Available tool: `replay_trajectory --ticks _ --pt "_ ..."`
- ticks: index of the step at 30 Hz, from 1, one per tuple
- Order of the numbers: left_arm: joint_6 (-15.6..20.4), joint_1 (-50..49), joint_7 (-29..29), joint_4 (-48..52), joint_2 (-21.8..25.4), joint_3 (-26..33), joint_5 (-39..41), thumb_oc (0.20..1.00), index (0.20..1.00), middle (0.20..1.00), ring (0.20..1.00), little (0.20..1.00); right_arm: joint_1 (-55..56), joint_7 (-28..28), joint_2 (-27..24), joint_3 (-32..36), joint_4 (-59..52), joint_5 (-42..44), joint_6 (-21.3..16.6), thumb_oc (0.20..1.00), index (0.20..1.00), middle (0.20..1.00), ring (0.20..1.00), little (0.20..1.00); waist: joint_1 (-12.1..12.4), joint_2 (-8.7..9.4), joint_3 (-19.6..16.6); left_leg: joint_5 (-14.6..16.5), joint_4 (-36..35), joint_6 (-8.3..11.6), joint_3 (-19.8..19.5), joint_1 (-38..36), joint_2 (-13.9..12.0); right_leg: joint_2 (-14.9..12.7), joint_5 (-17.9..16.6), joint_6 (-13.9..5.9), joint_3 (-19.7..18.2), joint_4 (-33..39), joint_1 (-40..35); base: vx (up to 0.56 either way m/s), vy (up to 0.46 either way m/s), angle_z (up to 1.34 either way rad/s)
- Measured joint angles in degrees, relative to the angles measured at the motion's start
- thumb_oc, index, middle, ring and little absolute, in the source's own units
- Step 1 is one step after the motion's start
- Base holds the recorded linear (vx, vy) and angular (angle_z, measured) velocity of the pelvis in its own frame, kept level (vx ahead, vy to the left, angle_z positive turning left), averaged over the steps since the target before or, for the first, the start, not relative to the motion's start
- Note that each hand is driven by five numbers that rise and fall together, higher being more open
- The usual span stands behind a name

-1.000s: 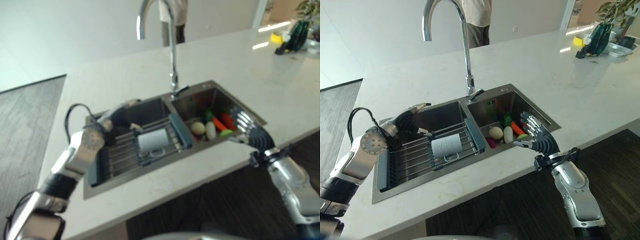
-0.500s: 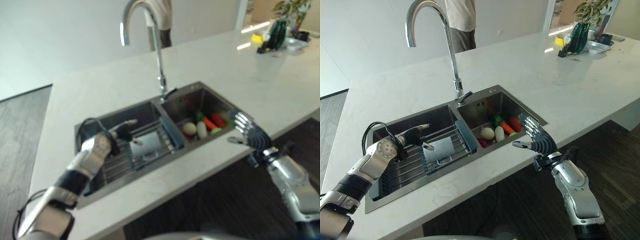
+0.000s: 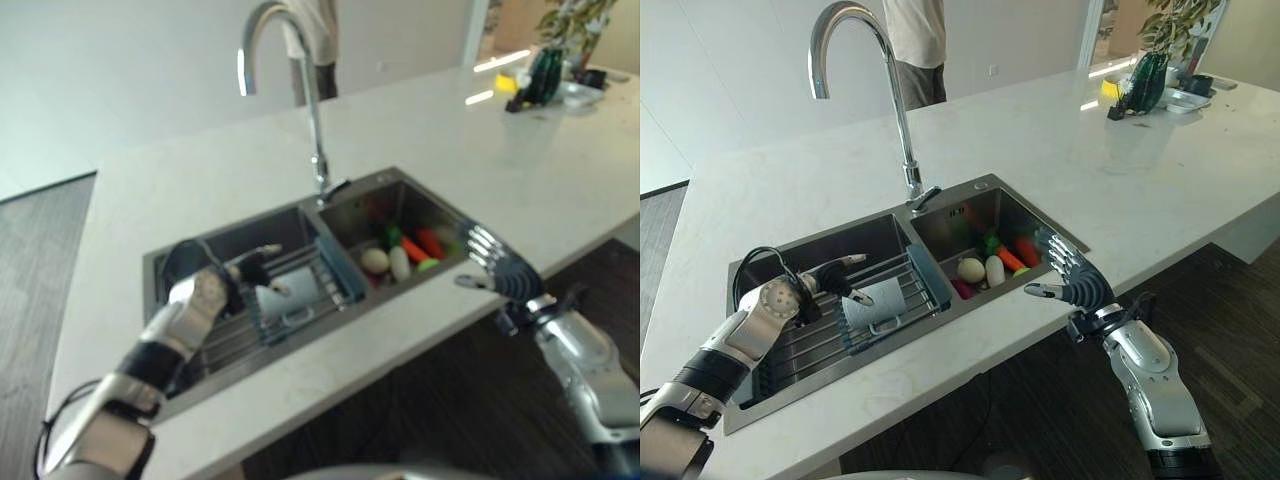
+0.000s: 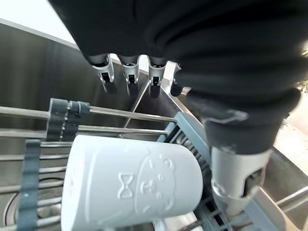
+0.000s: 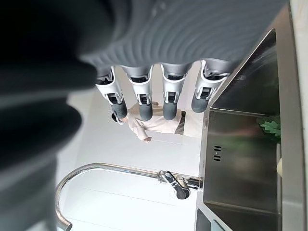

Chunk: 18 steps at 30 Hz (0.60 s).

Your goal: Place the dishes in the dishwasher.

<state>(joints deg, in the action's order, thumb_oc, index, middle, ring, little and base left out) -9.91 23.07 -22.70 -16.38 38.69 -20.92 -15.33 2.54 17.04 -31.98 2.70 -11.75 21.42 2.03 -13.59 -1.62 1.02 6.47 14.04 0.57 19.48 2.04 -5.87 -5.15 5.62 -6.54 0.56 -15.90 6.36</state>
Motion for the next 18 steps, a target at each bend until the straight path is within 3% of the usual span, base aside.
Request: replay_trajectory --ticks 18 --pt "-1.21 -0.84 -4.35 0.0 -1.06 -1.79 -3.92 1.0 1.0 1.0 1.0 1.0 0.05 0.79 0.0 0.0 0.0 -0.06 0.01 1.0 1.0 1.0 1.0 1.0 -0.09 0.52 0.03 0.14 0.06 0.2 0.05 0.0 -0.28 0.37 0.09 -0.02 -0.2 0.13 0.04 0.0 0.0 0.0"
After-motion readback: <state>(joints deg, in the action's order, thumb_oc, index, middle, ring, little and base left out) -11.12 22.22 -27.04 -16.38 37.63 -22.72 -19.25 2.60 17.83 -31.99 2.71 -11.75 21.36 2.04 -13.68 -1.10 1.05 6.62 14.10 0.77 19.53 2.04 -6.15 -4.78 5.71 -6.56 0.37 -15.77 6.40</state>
